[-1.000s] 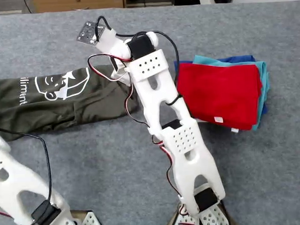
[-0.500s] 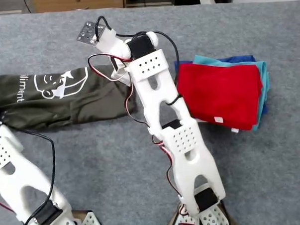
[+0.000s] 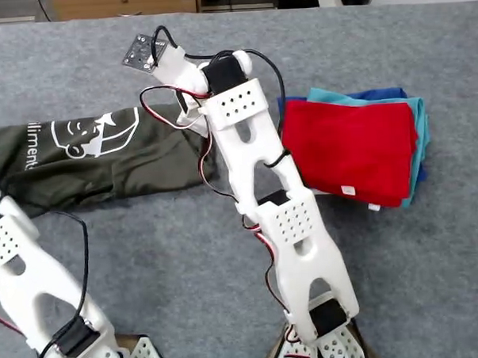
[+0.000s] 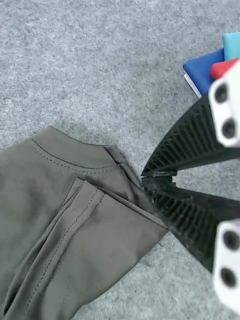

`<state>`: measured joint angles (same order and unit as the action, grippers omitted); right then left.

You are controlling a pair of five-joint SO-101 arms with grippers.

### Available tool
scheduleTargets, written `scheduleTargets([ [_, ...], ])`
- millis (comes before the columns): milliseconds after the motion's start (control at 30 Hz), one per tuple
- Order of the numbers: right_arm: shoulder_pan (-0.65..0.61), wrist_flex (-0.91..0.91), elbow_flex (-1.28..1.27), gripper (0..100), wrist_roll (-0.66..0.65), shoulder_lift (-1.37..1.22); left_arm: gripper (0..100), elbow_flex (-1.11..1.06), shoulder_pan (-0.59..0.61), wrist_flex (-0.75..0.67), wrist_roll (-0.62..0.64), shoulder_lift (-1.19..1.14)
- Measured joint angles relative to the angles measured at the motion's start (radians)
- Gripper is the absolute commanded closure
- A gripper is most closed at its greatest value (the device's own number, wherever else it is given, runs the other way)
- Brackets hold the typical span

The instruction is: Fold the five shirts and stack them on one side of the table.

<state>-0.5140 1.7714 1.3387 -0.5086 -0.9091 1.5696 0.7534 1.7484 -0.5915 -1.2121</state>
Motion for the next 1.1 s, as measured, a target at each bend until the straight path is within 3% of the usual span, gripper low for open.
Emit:
scheduleTargets([
  [300, 0.02, 0.0, 0.091, 99.7, 0.009, 0.0, 98, -0.204, -0.334, 0.002, 0.04, 0.299],
  [533, 0.206, 0.0, 0.275, 99.7, 0.009, 0.003, 98, -0.393, -0.586, 0.002, 0.147, 0.448],
  [733, 0.321, 0.0, 0.279, 99.7, 0.009, 0.072, 98, -0.497, -0.789, 0.002, 0.259, 0.459],
  [1100, 0.367, 0.0, 0.287, 99.7, 0.009, 0.087, 98, -0.569, -0.957, 0.002, 0.367, 0.459],
])
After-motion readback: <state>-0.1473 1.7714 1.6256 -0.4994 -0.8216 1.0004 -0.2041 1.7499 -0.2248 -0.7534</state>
